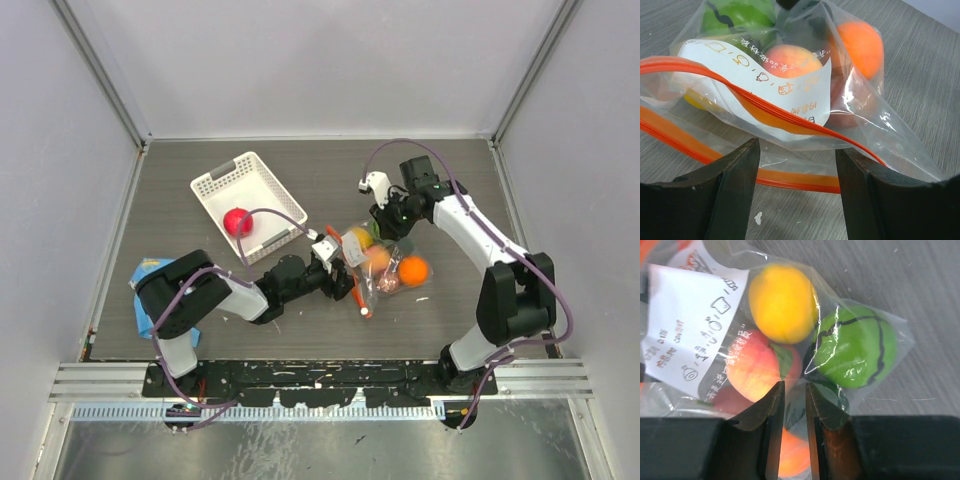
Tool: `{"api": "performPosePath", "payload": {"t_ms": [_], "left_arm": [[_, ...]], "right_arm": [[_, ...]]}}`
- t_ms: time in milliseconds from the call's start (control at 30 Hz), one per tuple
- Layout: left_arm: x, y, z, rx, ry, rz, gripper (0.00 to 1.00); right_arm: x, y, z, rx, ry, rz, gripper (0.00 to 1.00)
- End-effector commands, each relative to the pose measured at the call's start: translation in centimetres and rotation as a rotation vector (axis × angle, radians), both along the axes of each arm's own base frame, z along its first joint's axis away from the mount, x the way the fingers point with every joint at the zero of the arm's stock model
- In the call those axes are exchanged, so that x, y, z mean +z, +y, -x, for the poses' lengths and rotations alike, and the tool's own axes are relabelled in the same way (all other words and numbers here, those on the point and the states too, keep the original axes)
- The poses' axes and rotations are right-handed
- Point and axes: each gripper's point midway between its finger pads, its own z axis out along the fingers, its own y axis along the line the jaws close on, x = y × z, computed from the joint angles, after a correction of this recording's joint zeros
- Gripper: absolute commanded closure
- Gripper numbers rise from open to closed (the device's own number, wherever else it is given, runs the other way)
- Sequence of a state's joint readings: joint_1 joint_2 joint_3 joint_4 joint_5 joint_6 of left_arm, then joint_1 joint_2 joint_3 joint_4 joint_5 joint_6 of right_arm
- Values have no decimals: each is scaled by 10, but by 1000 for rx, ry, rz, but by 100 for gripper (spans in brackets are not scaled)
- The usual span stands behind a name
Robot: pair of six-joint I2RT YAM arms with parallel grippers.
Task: Open the zip-top bag and remove the fake food
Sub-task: Pick up the fake fruit from the zipper food storage bag.
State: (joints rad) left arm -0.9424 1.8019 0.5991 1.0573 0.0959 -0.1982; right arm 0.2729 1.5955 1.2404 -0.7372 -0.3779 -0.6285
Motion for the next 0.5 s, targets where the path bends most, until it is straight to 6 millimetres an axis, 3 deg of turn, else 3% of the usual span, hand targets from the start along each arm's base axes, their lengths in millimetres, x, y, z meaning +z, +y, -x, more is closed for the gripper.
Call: {"api": "performPosePath", "payload": {"t_ms": [0, 467], "left_arm": [[27, -11, -6, -12, -50, 81, 38], [23, -14, -8, -18, -40, 77, 37]], "right_arm": [[37, 4, 1, 73, -129, -39, 70], [-18, -11, 0, 23, 39, 123, 73]]}}
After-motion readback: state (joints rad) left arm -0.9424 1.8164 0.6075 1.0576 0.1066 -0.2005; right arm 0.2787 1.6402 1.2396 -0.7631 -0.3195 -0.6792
